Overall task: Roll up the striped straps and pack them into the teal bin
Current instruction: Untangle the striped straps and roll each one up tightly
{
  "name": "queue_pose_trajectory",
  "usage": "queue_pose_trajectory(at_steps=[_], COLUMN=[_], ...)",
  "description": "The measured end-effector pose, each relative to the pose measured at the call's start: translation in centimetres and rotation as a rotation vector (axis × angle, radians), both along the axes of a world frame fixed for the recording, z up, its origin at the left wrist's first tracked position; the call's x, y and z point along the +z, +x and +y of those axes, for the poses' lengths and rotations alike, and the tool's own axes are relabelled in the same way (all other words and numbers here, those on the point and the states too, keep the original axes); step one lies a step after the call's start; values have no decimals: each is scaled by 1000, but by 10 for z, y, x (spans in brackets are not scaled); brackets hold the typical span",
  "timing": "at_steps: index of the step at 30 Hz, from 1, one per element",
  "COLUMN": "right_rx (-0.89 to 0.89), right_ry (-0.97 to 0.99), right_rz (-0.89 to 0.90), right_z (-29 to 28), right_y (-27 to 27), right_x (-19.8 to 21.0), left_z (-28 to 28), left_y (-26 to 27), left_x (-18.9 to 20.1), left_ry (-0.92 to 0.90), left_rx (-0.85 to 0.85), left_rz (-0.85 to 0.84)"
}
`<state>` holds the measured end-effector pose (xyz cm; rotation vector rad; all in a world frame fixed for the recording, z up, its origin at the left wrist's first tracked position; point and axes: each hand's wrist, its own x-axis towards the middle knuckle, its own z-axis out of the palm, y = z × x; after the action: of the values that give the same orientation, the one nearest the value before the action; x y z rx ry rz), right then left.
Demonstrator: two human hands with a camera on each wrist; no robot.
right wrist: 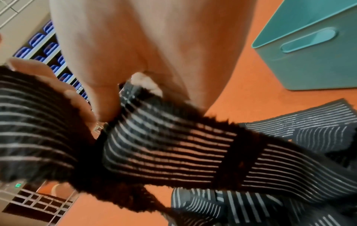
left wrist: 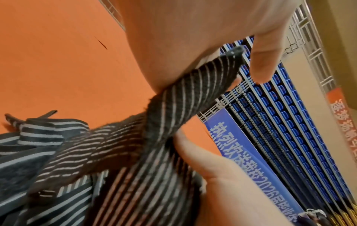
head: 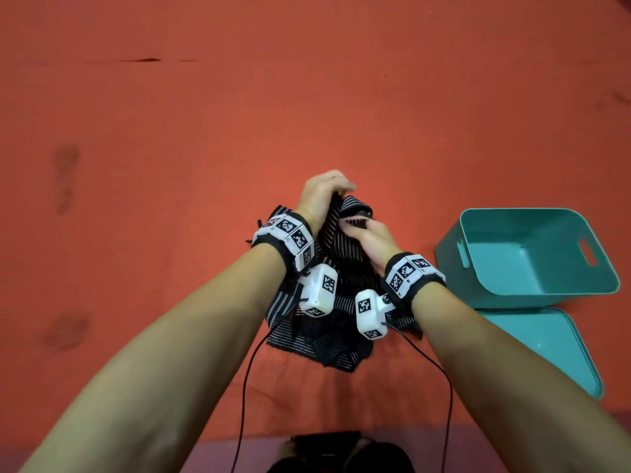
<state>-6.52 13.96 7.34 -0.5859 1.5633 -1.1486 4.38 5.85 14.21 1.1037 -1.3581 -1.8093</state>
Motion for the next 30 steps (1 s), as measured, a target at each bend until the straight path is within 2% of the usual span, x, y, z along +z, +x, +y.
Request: queue_pose_trajectory(at_steps=[2, 6, 9, 11, 15, 18, 22, 24, 27, 30], right_rx=[-57, -195, -175, -177, -323, -420, -348, -278, -209, -130], right_ry=[-14, -40, -77, -63, -106, -219, -318, -280, -223, -194], right_rz=[37, -34, 41, 93, 68, -30, -121, -22, 147, 268], right_z=[1, 13, 22, 27, 21, 6, -8, -8, -4, 0], right_y=[5, 4, -4, -10, -21, -32, -44, -42, -40, -35], right_x=[-5, -32, -64, -88, -134, -154, -177, -195, -230, -242], left_z=[6, 20, 27, 35, 44, 44, 36, 31, 26, 26], left_y=[6, 23, 34, 34, 21, 11, 3, 2, 6, 14], left_x=[-9, -65, -123, -138, -177, -210, -253, -276, -305, -314], left_ry=[-79, -37, -6, -25, -47, -105, -245, -332, -404, -462], left_rx=[-15, 41, 18, -11, -11, 70, 120, 98, -38, -122], left_rz=[-88, -177, -315, -390, -305, -232, -254, -364, -552, -570])
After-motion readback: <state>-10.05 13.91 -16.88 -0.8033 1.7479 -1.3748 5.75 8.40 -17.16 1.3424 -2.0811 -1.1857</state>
